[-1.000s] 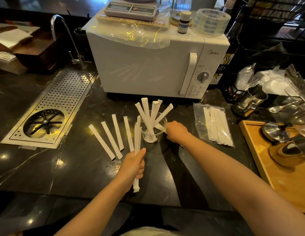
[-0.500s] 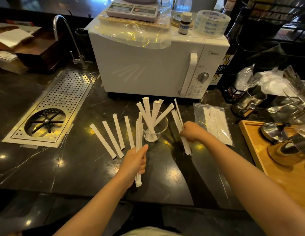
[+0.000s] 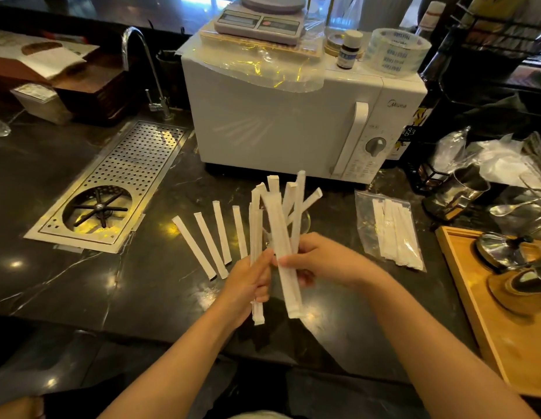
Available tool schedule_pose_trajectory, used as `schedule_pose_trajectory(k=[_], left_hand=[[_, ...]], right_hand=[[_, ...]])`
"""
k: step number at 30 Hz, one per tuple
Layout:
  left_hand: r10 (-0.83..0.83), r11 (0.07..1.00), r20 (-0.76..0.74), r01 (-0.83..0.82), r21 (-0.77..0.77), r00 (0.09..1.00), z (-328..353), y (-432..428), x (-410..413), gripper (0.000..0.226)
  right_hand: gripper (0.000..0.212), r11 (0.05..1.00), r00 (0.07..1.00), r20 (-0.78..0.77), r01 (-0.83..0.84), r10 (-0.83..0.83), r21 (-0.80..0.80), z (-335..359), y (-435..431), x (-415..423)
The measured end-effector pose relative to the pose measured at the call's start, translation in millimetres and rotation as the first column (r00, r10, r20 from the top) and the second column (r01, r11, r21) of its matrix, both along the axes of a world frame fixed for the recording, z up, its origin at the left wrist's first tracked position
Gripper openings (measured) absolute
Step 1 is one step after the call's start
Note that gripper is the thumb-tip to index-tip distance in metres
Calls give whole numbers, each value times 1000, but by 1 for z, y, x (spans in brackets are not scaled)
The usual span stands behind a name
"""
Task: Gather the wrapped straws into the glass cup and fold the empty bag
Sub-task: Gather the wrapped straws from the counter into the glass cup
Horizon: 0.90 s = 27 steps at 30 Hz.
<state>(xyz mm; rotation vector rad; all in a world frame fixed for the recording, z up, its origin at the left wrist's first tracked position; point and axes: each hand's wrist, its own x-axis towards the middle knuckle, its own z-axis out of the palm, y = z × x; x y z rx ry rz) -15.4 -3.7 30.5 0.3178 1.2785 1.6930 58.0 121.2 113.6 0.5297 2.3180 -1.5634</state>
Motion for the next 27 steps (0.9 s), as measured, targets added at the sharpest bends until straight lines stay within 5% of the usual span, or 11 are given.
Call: schedule_pose_trajectory(k=[4,12,17,24,27], left_hand=[[2,998,-133,5,56,991,1,-13,-2,55],[170,975,-170,-190,-113,971,-5,-39,-12,51],[283,934,-212,-319,-163,936,-10,-51,-18,23],[500,813,-183,-532,-239,847,-17,-60,-24,11],[528,807,-99,-534,-253,844,-20,-67,-33,12]], right_hand=[[18,997,997,24,-71,71,-16,-21,-23,-19],[20,982,979,113,-178,171,59,-38,-56,-45],[28,971,961,142,-240,237,5,-40,-67,-55],[15,968,956,159,-238,248,-76,-51,-74,-61],[24,982,974,136,-186,180,27,-55,-65,-72]])
